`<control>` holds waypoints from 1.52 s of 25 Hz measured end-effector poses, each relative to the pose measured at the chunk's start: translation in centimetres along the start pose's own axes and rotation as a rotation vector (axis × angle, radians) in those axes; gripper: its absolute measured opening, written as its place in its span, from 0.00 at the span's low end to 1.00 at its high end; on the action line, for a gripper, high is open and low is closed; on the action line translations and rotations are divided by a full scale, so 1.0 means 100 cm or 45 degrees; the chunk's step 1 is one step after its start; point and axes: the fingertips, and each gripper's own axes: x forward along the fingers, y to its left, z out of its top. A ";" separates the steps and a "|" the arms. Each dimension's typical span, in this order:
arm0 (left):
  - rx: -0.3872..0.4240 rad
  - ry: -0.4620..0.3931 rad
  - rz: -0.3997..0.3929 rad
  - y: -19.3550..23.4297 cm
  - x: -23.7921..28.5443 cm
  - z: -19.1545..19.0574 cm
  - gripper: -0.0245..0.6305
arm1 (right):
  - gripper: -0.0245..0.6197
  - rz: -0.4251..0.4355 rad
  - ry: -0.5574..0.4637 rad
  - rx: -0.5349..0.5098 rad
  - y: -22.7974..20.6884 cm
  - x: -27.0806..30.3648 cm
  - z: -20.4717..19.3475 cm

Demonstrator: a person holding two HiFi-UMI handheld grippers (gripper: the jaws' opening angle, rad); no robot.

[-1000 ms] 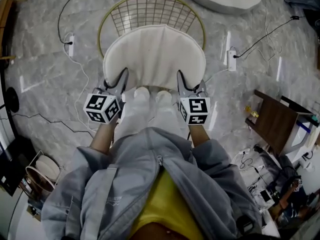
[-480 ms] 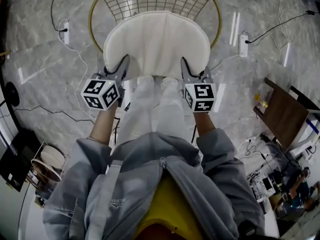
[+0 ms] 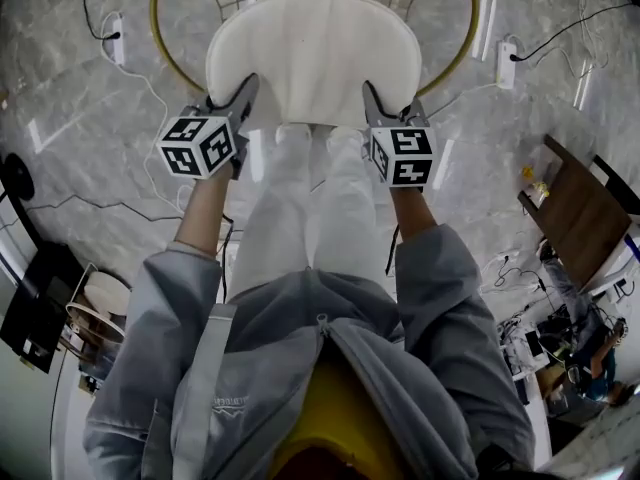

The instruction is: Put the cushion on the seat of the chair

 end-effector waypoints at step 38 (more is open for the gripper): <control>0.200 0.133 0.505 0.092 0.007 0.004 0.65 | 0.67 -0.444 0.184 -0.003 -0.076 0.042 -0.010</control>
